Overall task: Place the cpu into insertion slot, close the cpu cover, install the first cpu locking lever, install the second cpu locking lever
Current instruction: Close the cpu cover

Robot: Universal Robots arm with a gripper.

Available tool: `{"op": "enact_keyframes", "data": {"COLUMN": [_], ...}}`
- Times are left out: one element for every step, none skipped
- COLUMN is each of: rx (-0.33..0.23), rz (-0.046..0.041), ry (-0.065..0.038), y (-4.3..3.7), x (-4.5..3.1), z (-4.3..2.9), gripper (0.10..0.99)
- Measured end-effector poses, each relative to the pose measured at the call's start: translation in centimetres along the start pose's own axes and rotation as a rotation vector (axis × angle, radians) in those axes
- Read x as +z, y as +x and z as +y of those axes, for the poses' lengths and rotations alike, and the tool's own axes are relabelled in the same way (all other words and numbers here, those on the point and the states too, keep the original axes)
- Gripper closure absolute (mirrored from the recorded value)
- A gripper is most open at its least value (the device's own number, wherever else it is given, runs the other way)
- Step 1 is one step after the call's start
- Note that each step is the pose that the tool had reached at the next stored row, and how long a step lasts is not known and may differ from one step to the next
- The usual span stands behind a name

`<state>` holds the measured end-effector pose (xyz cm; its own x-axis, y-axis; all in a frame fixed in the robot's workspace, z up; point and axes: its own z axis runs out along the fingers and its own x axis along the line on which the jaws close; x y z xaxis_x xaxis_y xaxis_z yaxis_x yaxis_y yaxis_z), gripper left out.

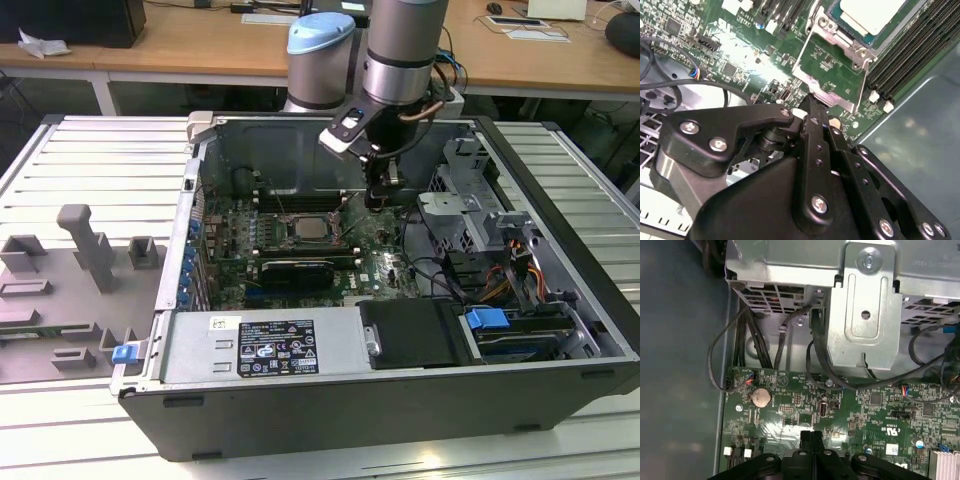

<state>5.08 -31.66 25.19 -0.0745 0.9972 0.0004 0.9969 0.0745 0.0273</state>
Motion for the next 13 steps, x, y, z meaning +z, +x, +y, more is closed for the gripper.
{"op": "enact_keyframes", "data": {"rx": [0.0,0.0,0.0,0.0,0.0,0.0,0.0,0.0,0.0,0.0,0.0,0.0,0.0], "rz": [0.0,0.0,0.0,0.0001,0.0,0.0,0.0001,0.0,0.0,0.0,0.0,0.0001,0.0], "ry": [0.0,0.0,0.0,0.0,0.0,0.0,0.0,0.0,0.0,0.0,0.0,0.0,0.0], "y": [0.0,0.01,0.01,0.02,0.02,0.03,0.03,0.03,0.04,0.04,0.04,0.04,0.05], "x": [0.0,0.0,0.0,0.0,0.0,0.0,0.0,-0.01,-0.01,-0.01,-0.01,-0.01,-0.01], "z": [-0.1,-0.12,-0.16,-0.2,-0.26,-0.34,-0.39,-0.43,-0.49,-0.52,-0.54,-0.57,-0.61], "gripper": [0.98,0.98,0.98,0.98,0.98,0.98,0.98,0.98,0.98,0.98,0.98,0.98,0.98]}}
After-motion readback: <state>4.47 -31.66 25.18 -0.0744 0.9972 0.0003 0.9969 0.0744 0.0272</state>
